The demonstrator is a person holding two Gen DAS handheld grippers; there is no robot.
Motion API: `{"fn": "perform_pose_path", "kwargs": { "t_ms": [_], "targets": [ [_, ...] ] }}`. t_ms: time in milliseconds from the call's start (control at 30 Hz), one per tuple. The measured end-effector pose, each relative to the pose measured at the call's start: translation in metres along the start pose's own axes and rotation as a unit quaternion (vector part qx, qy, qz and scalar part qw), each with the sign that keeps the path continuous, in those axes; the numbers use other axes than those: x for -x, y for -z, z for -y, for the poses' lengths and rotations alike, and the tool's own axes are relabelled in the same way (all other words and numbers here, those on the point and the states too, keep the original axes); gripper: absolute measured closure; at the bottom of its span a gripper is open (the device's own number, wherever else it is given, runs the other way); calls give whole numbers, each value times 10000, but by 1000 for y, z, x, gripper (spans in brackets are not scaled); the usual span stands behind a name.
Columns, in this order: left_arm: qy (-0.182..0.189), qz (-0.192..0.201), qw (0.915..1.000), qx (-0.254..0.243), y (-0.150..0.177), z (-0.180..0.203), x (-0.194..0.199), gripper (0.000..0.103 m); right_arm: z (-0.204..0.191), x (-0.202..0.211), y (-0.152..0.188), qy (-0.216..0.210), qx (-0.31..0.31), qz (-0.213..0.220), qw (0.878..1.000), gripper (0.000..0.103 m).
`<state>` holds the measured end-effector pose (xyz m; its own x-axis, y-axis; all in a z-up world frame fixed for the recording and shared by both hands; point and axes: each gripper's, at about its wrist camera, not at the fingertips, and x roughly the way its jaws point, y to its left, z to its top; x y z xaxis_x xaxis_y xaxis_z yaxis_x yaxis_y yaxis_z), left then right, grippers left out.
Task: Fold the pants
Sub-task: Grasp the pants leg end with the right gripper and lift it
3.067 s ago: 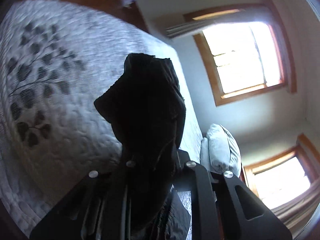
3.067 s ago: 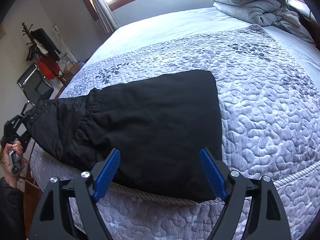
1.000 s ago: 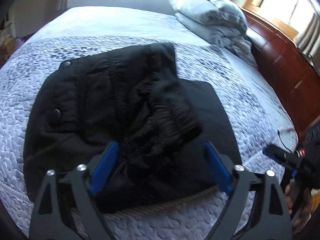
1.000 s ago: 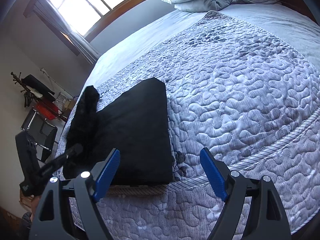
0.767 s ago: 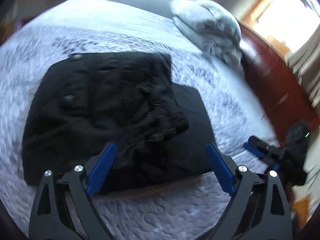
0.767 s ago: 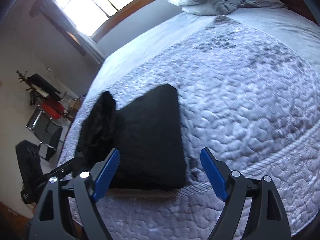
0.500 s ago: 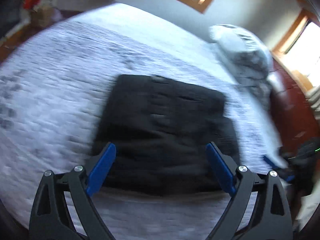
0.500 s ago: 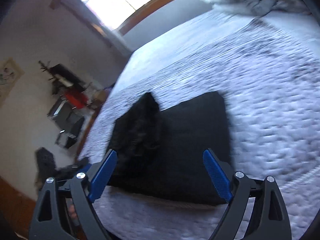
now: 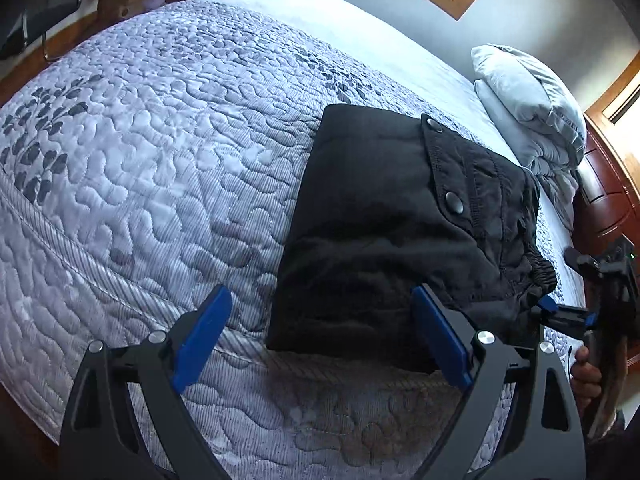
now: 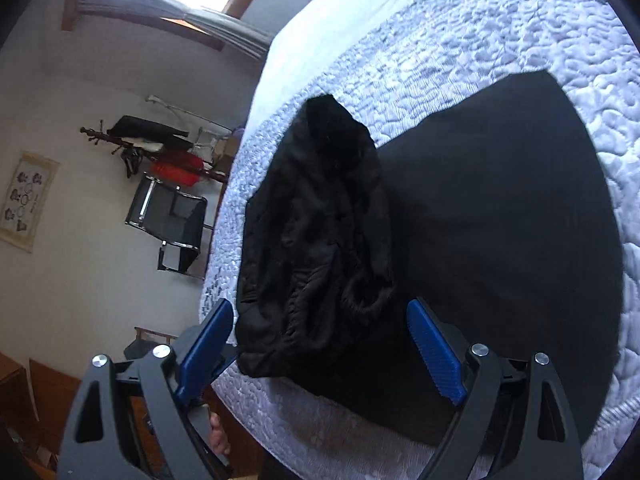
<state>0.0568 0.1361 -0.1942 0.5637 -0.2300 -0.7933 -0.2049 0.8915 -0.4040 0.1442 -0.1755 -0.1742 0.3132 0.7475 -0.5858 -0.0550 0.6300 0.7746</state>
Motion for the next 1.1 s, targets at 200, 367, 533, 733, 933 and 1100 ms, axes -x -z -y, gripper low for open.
{"fn": "perform_pose_path", "kwargs": {
  "t_ms": [200, 367, 533, 733, 933, 1100],
  "targets": [
    [77, -54, 9997, 207, 2, -11, -3, 9, -2, -23, -8, -37, -46, -134, 9999, 47],
    [138, -96, 9994, 291, 6, -16, -5, 7, 9, -25, -5, -369, -271, -11, 9989, 71],
    [159, -164, 9990, 378, 7, -19, -9, 7, -3, -12, 2, -696, -189, 96, 9974, 74],
    [129, -143, 9990, 409, 8, -17, -4, 7, -23, 2, -1, -1040, -110, 71, 9945, 76],
    [239, -73, 9986, 468, 4, -13, 6, 7, -41, 24, -2, -1449, 1, 73, 9894, 77],
    [392, 68, 9985, 389, -1, -1, 20, 7, -52, 49, -5, -1647, 93, 200, 9861, 77]
  ]
}}
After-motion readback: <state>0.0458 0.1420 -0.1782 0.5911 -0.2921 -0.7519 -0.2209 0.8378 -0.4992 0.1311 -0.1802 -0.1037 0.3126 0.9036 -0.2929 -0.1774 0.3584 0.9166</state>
